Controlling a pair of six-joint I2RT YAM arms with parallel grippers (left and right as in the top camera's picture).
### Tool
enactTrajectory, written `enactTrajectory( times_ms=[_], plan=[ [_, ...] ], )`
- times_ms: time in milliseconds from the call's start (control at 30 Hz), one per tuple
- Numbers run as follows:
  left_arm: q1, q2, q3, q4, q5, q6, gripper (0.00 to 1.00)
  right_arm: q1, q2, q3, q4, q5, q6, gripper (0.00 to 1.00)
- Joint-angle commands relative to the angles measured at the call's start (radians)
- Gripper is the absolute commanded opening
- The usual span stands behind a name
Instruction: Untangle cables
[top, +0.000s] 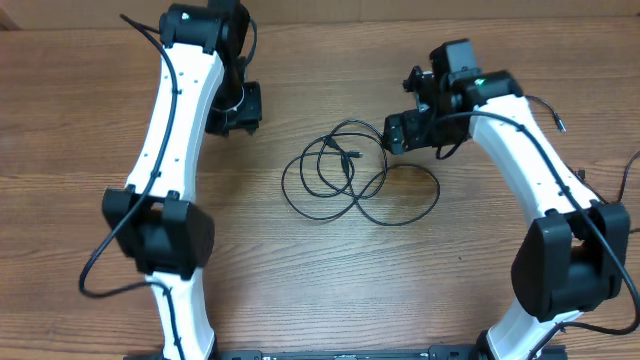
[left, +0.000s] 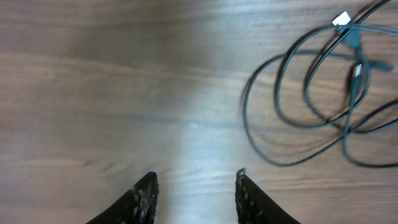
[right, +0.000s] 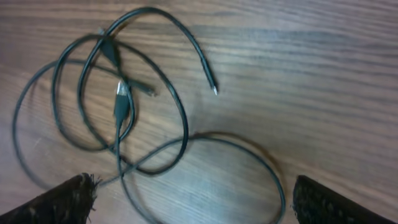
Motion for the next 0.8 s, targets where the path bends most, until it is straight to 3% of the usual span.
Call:
enactTrajectory(
  times_ms=[0,167,367,567,767],
  plan=[
    [-0.008,-0.157,-0.096,-0.006,-0.098,-0.079,0.42,0.028,-0.002,-0.060,0.071,0.040,0.039,0.99],
    [-0.008,-0.319,-0.299,0.021,-0.181,-0.171,0.42,0.064,-0.001,-0.147,0.213,0.039,0.046,0.97],
    [-0.008,-0.470,-0.535,0.248,-0.183,-0.171,0.46,0.114,0.000,-0.262,0.398,0.040,0.049,0.95],
    [-0.008,-0.496,-0.660,0.380,-0.161,-0.163,0.51,0.130,0.000,-0.362,0.554,0.043,0.116,0.91],
    [-0.008,-0.493,-0.718,0.419,-0.155,-0.163,0.55,0.130,0.000,-0.444,0.677,0.042,0.153,0.91]
  ],
)
